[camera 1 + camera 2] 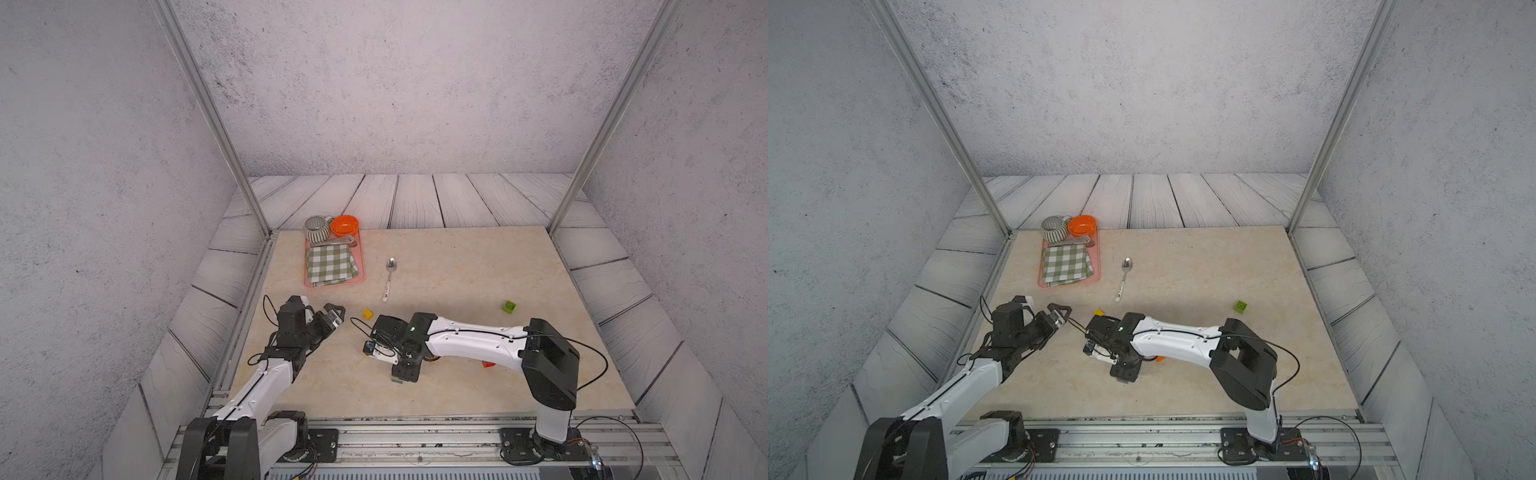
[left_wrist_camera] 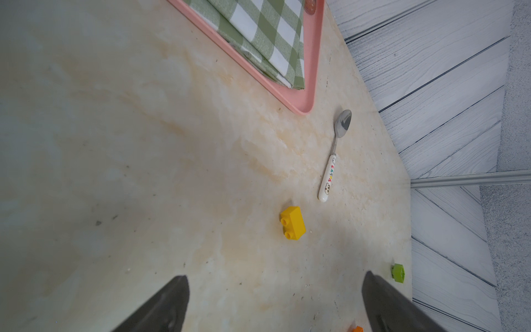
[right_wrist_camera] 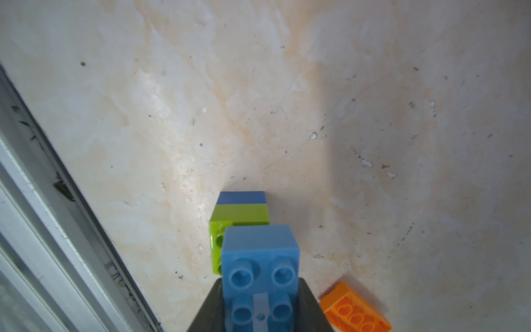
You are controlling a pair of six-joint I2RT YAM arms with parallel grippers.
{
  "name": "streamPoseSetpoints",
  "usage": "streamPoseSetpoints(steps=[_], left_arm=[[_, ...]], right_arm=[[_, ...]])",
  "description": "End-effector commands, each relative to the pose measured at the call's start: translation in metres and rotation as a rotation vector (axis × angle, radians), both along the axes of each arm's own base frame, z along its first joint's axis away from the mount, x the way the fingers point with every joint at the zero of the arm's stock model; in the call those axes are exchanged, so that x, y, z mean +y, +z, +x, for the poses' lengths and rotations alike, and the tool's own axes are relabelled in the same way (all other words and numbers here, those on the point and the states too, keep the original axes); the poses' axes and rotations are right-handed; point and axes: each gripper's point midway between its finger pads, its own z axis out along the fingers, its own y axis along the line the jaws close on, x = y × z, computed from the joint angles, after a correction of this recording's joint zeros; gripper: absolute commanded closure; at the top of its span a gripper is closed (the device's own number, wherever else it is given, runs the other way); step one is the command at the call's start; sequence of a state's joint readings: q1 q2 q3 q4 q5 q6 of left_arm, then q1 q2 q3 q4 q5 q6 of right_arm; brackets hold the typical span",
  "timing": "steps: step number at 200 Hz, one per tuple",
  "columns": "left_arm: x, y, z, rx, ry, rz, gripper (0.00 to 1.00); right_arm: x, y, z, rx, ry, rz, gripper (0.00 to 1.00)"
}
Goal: Assemble the letter p with lego
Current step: Assemble the lego brick with the lego brick.
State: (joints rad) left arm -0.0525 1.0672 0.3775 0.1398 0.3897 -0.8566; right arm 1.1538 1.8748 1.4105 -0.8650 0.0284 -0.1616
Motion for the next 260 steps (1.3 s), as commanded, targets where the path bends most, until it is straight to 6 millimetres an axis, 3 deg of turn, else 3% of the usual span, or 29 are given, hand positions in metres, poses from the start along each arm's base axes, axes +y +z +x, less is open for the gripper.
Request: streamPoseSetpoints(steps=[1,79,176,260], left_arm=[[0.001,0.002,0.0,-0.017,-0.002,-0.003,0.02],[0.001,0.001,0.001,-0.015,-0.003,-0.001,0.02],[0.002,0.001,0.001,-0.016,-0.002,0.006,0.02],[0.003,0.001,0.001,-0.018,-0.001,0.013,0.02]], right_arm=[[-0.002,-0.009,-0.009,0.04,0.008,-0.022,1.0],[-0.016,-0.009,-0.011,0.03,-0.016,-0.069,1.0],[-0.019,-0.012,-0.019,0.043,-0.007,-0.065,1.0],[-0.038,-0.032,-0.016,0.029,-0.058,-0.174,1.0]])
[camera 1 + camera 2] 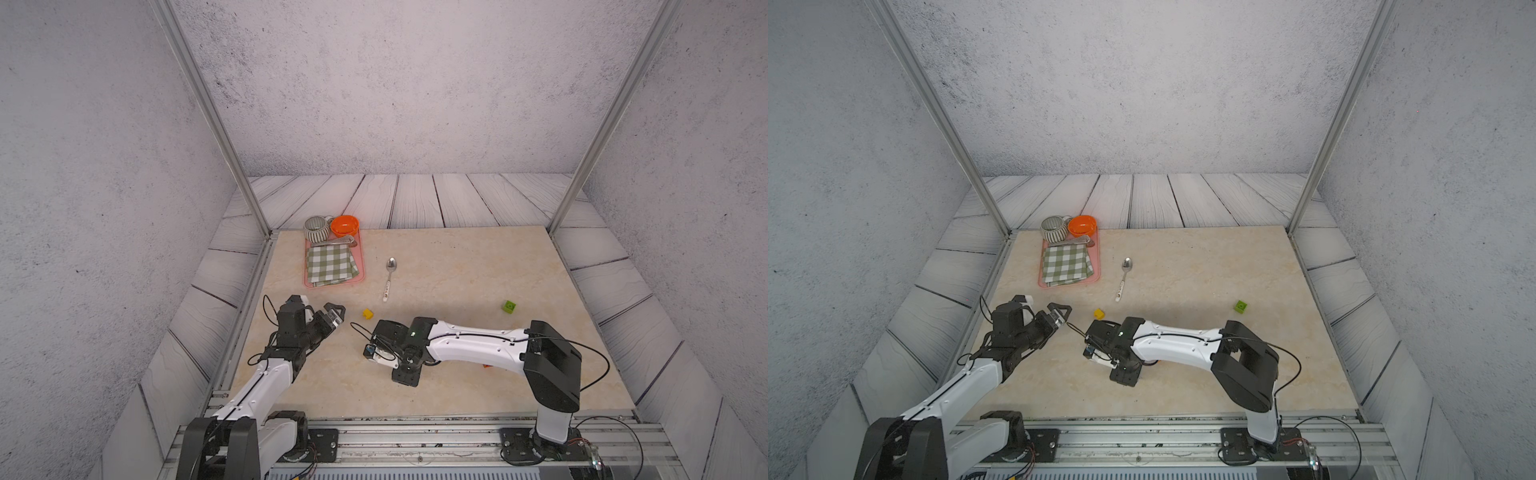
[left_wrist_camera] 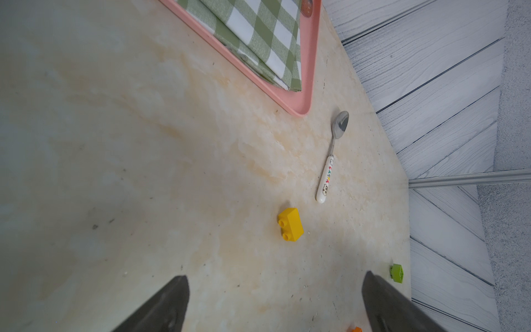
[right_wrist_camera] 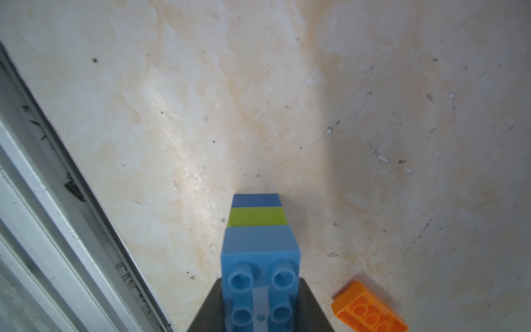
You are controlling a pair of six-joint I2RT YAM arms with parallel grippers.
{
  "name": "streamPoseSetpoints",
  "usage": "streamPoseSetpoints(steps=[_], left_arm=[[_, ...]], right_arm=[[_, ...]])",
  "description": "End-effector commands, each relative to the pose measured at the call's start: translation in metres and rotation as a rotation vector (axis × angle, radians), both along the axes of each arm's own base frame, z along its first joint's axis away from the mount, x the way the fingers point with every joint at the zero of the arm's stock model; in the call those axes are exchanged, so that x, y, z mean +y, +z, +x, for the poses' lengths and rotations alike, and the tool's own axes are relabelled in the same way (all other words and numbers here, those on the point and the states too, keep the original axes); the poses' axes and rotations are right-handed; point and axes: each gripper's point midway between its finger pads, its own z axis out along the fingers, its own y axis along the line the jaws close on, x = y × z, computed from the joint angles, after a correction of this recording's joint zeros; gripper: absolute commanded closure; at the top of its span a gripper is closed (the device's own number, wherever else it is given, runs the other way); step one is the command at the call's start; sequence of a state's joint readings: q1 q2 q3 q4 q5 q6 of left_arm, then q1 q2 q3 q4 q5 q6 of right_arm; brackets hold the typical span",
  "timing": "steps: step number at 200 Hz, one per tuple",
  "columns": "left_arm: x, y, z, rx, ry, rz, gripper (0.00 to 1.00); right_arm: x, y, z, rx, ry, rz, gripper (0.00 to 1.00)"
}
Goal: Assemble the letter p with lego
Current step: Assemble the lego brick with the lego brick.
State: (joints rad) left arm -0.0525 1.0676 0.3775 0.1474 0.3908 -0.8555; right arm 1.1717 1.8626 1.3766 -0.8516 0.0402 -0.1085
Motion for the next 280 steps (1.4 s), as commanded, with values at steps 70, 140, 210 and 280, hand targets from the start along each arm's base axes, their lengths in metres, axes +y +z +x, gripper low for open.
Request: streamPoseSetpoints(steps=[70,140,210,280], left_arm=[[0.003,0.001,0.0,-0.014,0.002,0.018,0.02],[0.005,0.003,-0.002,-0.021,0.008,0.025,0.02],[0.006,0.003,-0.002,-0.023,0.009,0.029,0.02],[0.006,0.003,-0.002,-0.022,0.012,0.033,0.02]], right_arm=[[-0.042,-0.027,-0.018,0.082,0.002,-0.205,1.0],[-0.052,-0.055,-0.033,0.185,0.043,-0.295,1.0],[-0.062,-0.055,-0.024,0.16,0.012,-0.41,1.0],[-0.049,-0.059,-0.02,0.163,0.011,-0.424,1.0]])
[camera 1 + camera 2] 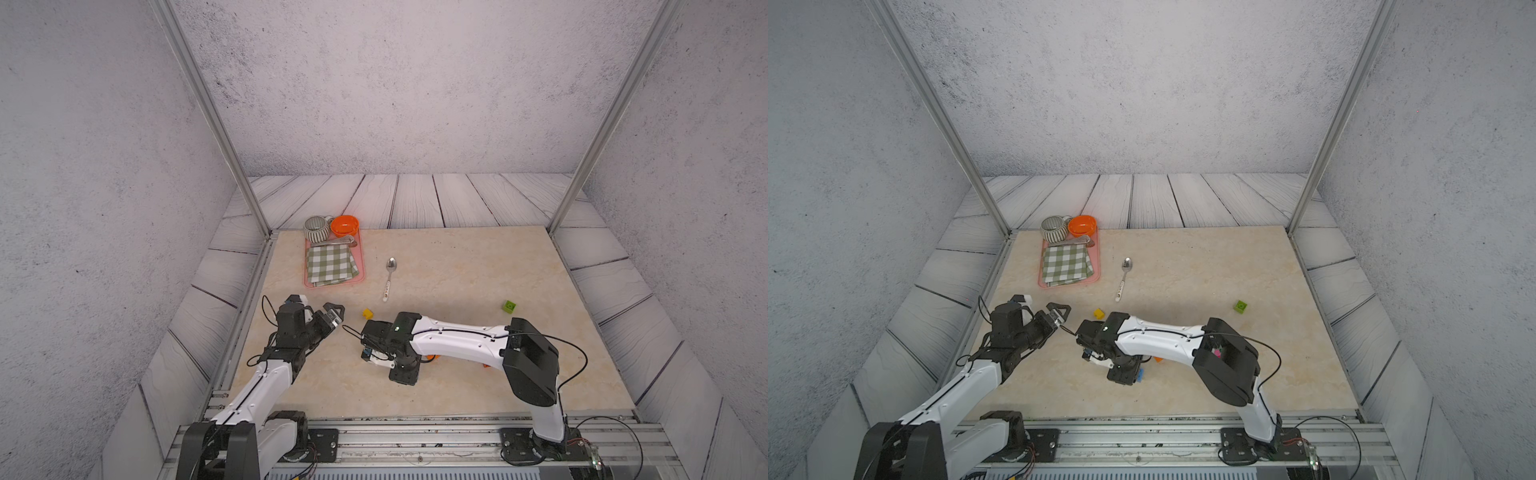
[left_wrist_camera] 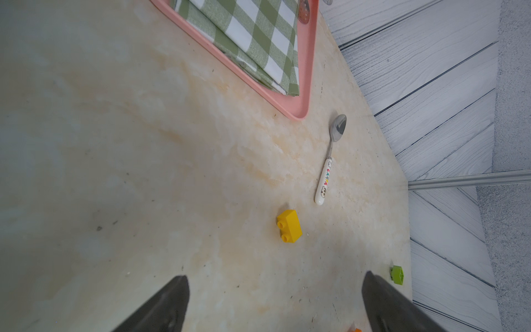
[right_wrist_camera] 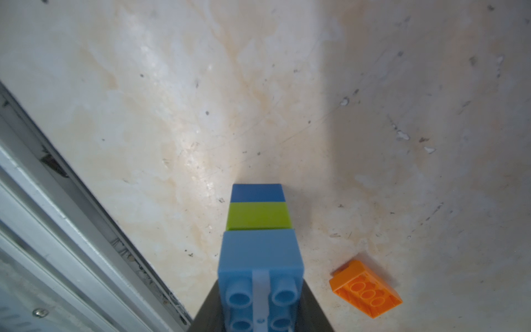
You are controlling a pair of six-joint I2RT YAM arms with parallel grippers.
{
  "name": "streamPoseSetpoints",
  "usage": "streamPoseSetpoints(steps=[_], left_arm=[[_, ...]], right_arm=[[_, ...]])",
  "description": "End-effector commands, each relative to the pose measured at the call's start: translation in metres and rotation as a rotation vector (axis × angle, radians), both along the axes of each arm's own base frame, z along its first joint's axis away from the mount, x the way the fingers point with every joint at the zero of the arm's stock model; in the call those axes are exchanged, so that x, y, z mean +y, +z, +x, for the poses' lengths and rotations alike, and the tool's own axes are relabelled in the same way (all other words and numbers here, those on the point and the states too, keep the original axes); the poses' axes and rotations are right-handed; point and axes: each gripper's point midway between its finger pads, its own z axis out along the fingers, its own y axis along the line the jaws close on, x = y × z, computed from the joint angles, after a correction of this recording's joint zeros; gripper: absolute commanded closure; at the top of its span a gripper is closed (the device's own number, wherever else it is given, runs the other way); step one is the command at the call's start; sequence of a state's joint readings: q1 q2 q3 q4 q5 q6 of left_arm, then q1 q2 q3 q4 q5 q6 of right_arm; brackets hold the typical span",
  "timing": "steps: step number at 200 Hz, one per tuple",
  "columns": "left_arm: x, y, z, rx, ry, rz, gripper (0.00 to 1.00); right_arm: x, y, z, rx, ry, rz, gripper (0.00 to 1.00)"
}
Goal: Assemble the letter p with lego
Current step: Assemble the lego brick with the lego brick.
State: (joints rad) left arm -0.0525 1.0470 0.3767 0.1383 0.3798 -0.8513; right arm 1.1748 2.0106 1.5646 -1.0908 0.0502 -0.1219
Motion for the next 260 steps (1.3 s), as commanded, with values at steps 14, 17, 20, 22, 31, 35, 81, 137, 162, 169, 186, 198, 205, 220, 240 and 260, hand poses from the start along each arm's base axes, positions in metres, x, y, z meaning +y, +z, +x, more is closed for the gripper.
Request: streamPoseSetpoints(steps=[14,17,20,22,31,35,81,137,162,169,186,198,205,220,240,260], left_arm=[[0.005,0.0,-0.002,-0.011,0.006,0.026,0.02],[0.005,0.0,-0.002,-0.01,0.006,0.025,0.02],[0.005,0.0,-0.002,-0.011,0.006,0.025,0.02],[0.005,0.0,-0.002,-0.01,0.005,0.025,0.02],[0.005,0.0,-0.002,-0.012,0.007,0.027,0.02],[0.005,0.0,-0.002,-0.011,0.007,0.027,0.02],[0.005,0.0,-0.002,-0.011,0.007,0.027,0.02],[0.006,-0.001,-0.002,-0.009,0.009,0.028,0.02],[0.005,0.0,-0.001,-0.011,0.008,0.028,0.02],[0.005,0.0,-0.001,-0.012,0.007,0.026,0.02],[0.005,-0.001,-0.001,-0.008,0.008,0.026,0.02],[0.005,-0.001,-0.001,-0.01,0.007,0.028,0.02],[0.005,-0.001,-0.001,-0.01,0.008,0.028,0.02],[0.006,-0.001,-0.002,-0.01,0.009,0.032,0.02],[0.006,0.0,-0.002,-0.011,0.01,0.033,0.02],[0.006,0.0,-0.002,-0.011,0.009,0.032,0.02]], right_arm=[[-0.044,-0.056,-0.014,0.084,0.001,-0.27,1.0],[-0.045,-0.057,-0.014,0.083,0.004,-0.274,1.0],[-0.046,-0.058,-0.014,0.082,0.006,-0.28,1.0],[-0.046,-0.058,-0.014,0.081,0.005,-0.282,1.0],[-0.049,-0.061,-0.014,0.078,0.012,-0.295,1.0],[-0.049,-0.061,-0.015,0.081,0.012,-0.298,1.0],[-0.048,-0.067,-0.021,0.118,-0.002,-0.312,1.0],[-0.027,-0.05,-0.013,0.055,-0.019,-0.178,1.0],[-0.033,-0.047,-0.016,0.059,-0.003,-0.172,1.0],[-0.034,-0.045,-0.016,0.058,0.0,-0.172,1.0],[-0.036,-0.036,-0.015,0.049,0.01,-0.171,1.0],[-0.036,-0.029,-0.014,0.046,0.01,-0.169,1.0],[-0.035,-0.025,-0.014,0.046,0.011,-0.168,1.0],[-0.032,-0.019,-0.015,0.052,0.008,-0.153,1.0],[-0.027,-0.012,-0.016,0.059,-0.007,-0.131,1.0],[-0.025,-0.007,-0.017,0.067,-0.02,-0.124,1.0]])
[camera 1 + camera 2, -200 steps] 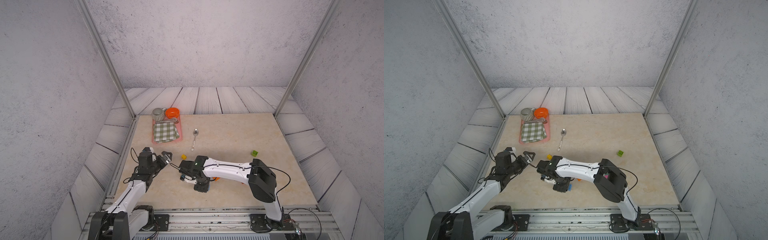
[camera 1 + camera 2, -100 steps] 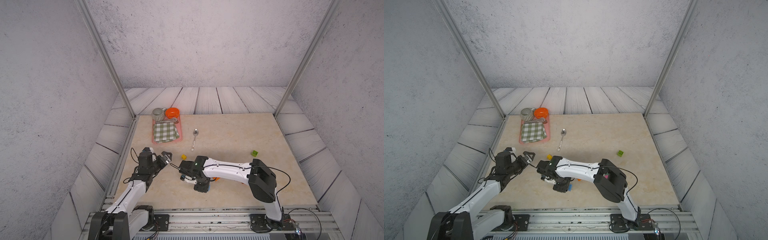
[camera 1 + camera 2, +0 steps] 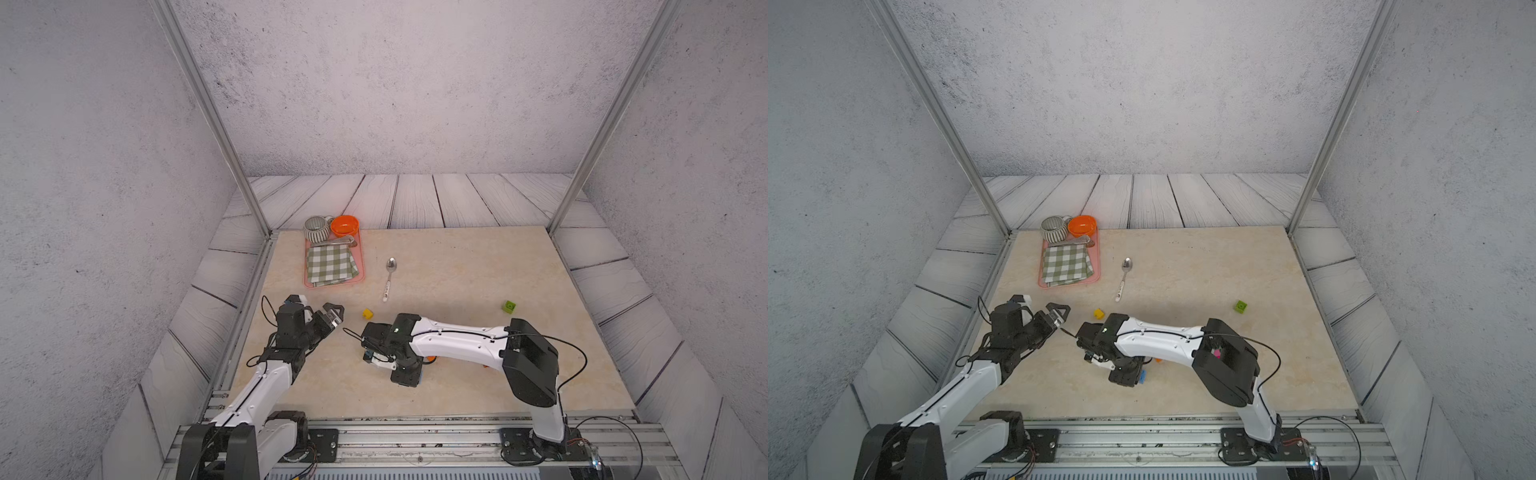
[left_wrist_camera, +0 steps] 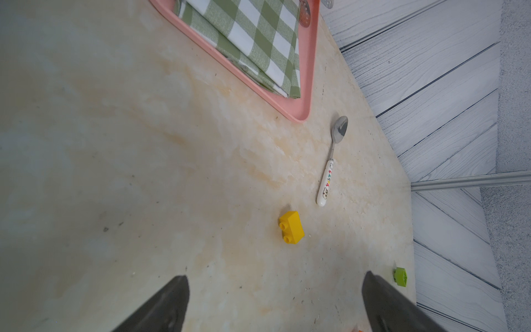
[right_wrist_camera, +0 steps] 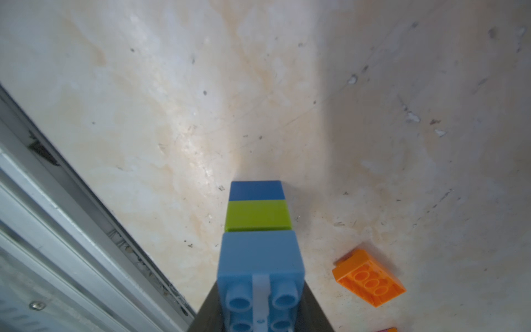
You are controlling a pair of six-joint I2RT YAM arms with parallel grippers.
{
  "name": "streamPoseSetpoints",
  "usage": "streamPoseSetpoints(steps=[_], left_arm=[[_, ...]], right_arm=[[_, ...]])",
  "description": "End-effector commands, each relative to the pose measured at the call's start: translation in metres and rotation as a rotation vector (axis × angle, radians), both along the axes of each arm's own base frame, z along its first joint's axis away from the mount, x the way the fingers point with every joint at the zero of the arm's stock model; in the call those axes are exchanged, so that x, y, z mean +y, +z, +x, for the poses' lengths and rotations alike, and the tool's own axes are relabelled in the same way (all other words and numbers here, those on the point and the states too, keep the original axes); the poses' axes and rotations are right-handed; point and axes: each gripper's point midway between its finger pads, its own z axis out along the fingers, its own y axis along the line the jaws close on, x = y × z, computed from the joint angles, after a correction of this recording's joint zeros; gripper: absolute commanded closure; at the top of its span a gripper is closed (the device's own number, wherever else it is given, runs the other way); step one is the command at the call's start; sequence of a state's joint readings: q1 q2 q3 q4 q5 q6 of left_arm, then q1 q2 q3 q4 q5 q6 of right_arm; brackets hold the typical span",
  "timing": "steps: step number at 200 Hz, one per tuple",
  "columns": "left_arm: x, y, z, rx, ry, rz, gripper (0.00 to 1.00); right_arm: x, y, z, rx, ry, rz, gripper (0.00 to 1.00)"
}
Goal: Assemble the letter p with lego
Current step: Assemble the lego brick with the lego brick.
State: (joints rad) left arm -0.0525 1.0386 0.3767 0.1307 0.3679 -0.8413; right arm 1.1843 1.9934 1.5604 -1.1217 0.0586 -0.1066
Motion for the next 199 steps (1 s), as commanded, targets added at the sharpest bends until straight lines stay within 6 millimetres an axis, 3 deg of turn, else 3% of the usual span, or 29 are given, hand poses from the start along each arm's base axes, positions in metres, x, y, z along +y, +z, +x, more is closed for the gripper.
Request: streamPoseSetpoints(steps=[1,96,163,199], left_arm=[[0.004,-0.001,-0.001,-0.006,0.005,0.018,0.02],[0.003,0.002,-0.001,-0.015,0.001,0.014,0.02],[0.004,0.002,-0.002,-0.012,0.004,0.016,0.02],[0.003,0.001,-0.002,-0.011,0.003,0.015,0.02]], right_arm=[[-0.019,-0.013,-0.012,0.069,-0.016,-0.106,1.0],[-0.017,0.001,-0.01,0.042,-0.009,-0.058,1.0],[-0.03,-0.011,-0.015,0.06,-0.029,-0.119,1.0],[-0.031,0.0,-0.018,0.063,-0.029,-0.095,1.0]])
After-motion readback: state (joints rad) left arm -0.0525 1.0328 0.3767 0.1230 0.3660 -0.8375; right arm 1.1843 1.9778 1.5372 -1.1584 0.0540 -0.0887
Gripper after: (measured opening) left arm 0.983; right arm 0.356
